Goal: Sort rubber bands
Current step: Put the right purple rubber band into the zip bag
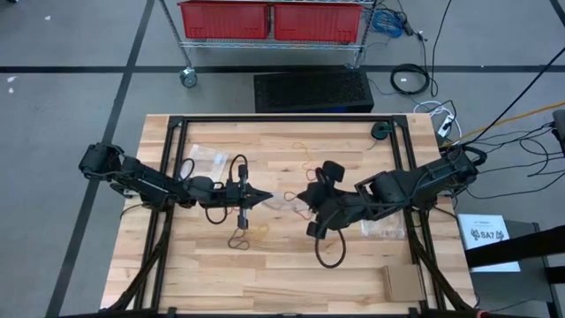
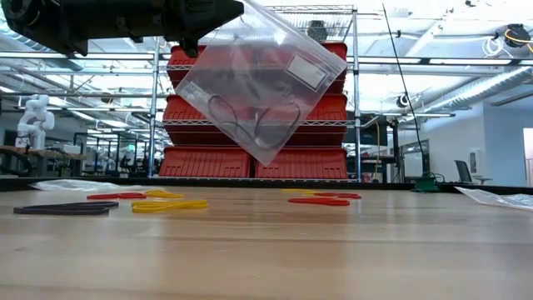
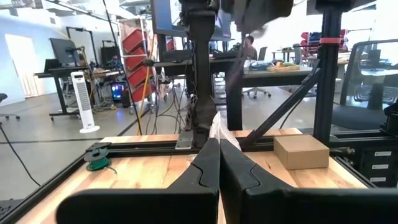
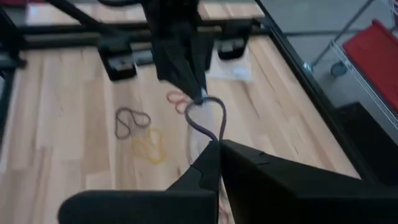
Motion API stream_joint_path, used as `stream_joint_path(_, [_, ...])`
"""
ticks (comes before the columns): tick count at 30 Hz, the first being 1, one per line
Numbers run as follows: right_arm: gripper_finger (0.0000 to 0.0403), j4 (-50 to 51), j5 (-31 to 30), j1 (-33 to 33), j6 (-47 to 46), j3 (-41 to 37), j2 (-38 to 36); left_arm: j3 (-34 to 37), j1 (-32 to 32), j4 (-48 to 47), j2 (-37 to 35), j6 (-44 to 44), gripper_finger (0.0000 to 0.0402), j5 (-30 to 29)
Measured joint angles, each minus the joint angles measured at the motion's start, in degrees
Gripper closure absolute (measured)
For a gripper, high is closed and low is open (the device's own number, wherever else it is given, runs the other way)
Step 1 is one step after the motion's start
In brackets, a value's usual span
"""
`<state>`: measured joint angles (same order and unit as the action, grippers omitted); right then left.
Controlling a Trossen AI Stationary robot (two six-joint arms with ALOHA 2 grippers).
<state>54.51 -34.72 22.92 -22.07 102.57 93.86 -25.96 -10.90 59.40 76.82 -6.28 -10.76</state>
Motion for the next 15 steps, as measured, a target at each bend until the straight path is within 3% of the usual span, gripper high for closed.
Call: stream_joint_path(15, [0.0403,-7.08,-1.29,-0.56,4.71,0.01,0.40,0.00,0.00,0.07,0.00,0.02,0.0401,0.00])
